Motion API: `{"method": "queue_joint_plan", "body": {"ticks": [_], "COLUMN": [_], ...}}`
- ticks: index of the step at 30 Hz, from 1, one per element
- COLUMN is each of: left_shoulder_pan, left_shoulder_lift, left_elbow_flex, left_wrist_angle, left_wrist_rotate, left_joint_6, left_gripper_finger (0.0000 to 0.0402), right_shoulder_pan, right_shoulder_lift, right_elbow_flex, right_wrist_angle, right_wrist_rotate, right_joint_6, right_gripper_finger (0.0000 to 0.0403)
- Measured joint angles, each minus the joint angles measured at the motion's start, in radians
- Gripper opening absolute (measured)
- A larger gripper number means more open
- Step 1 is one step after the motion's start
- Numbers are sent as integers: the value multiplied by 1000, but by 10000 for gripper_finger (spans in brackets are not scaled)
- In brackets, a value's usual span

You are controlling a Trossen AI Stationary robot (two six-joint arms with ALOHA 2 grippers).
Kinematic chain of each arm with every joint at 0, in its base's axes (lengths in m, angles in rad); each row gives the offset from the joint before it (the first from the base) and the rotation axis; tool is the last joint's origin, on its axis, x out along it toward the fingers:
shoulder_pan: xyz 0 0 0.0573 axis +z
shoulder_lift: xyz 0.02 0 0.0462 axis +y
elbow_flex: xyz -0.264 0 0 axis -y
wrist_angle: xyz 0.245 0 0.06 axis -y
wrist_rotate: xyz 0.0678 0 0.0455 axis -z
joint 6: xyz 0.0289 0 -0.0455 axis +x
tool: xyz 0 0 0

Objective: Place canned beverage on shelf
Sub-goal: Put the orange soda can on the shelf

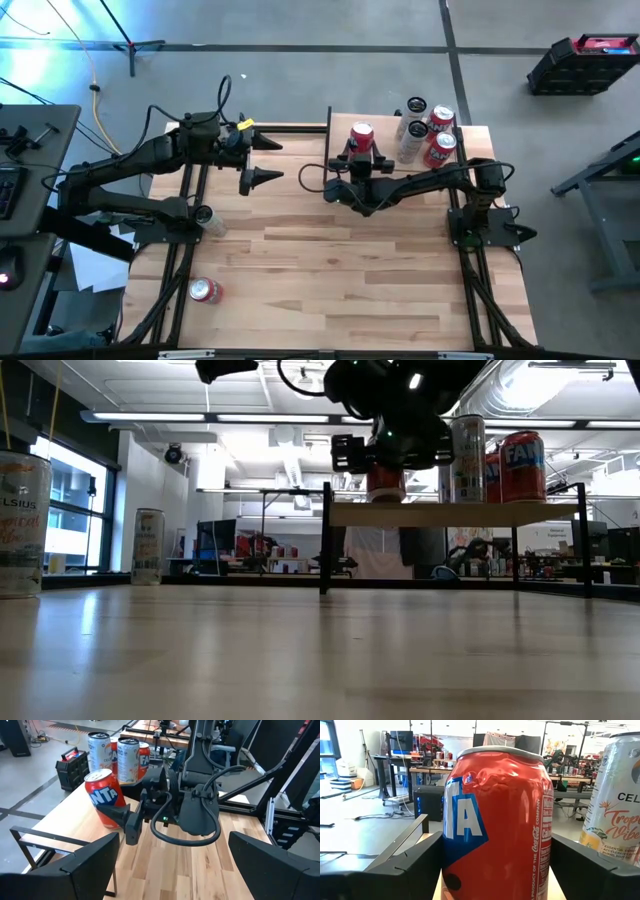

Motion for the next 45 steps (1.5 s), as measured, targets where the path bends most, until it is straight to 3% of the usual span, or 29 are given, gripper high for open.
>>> {"method": "queue_joint_plan", "body": {"ticks": [37,45], "left_shoulder_pan": [0,0], "left_shoulder_lift": [0,-2], "left_elbow_flex": [0,1], "left_wrist_angle": [2,2], "left_wrist_rotate": [0,0], "left_joint_6": [-4,-4], "left_gripper_finger": [365,365], "right_shoulder_pan": [15,13], "right_shoulder_lift": [-26,-35], "right_elbow_flex": [-2,-3], "right_wrist_angle": [-2,-3], "right_wrist_rotate": [-64,-119], "right_joint_6": [-37,-49], "right_gripper_finger": [317,363]}}
